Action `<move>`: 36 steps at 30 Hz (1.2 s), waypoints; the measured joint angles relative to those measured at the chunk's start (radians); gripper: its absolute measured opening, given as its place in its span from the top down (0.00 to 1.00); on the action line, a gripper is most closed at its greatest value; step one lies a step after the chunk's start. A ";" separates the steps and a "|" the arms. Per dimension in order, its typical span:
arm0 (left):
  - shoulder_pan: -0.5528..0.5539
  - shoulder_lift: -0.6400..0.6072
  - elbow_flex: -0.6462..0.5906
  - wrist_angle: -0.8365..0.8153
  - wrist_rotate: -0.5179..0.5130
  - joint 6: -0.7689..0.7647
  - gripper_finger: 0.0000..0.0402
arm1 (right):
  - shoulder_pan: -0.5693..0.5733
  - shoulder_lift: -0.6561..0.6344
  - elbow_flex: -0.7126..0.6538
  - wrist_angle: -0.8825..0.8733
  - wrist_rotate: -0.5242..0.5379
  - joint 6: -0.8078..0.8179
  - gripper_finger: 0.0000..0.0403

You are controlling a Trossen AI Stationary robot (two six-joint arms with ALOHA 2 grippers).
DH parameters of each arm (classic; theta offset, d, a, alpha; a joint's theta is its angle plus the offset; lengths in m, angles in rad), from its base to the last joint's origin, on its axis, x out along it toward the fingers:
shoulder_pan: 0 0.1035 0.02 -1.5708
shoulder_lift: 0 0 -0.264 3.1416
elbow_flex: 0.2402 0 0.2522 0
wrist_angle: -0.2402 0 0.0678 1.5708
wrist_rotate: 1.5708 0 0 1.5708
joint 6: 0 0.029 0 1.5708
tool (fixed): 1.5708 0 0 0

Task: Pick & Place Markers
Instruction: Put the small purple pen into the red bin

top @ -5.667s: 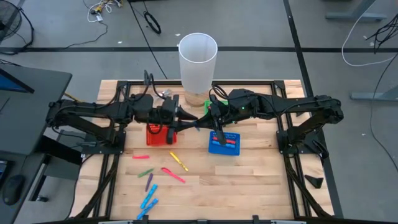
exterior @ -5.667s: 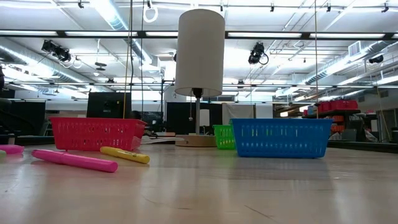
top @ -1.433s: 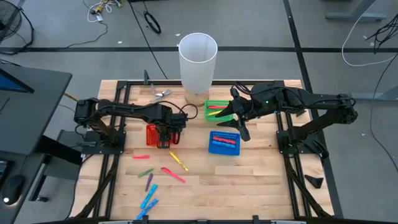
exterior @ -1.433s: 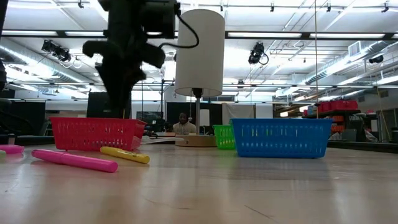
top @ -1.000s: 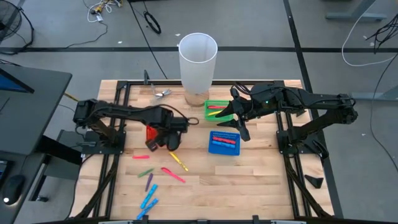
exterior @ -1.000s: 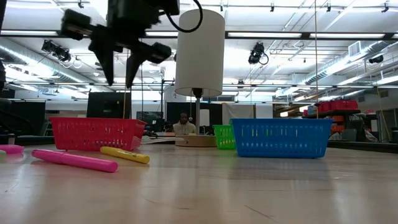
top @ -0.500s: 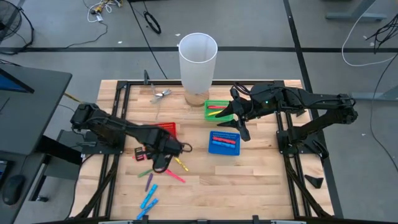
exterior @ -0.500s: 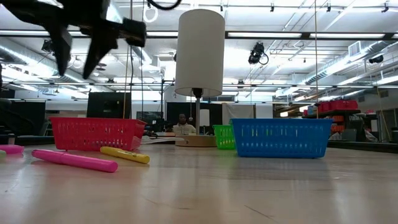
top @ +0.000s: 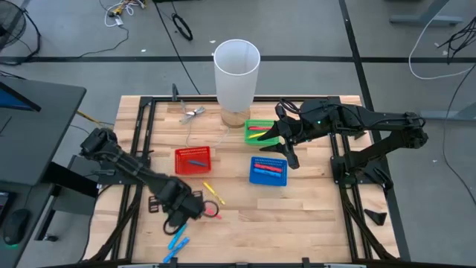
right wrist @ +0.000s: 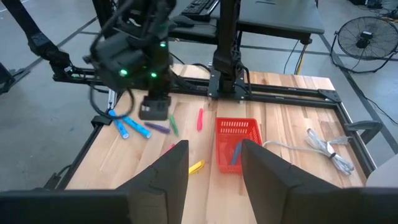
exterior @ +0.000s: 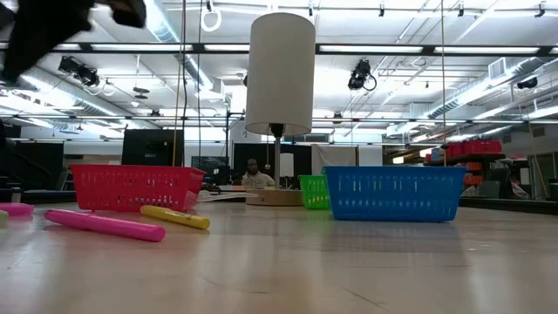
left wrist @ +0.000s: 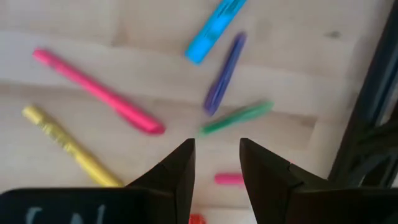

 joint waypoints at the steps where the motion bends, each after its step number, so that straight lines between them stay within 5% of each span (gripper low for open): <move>1: -0.017 0.000 0.000 0.001 0.010 -0.014 0.67 | 0.000 0.000 0.000 0.000 0.000 0.000 0.64; 12: -0.104 0.037 -0.006 0.065 0.057 -0.092 0.67 | 0.000 0.000 0.000 0.000 0.000 0.002 0.64; 36: -0.163 0.048 -0.286 0.400 0.016 -0.033 0.67 | 0.000 0.000 0.000 -0.003 0.000 0.052 0.64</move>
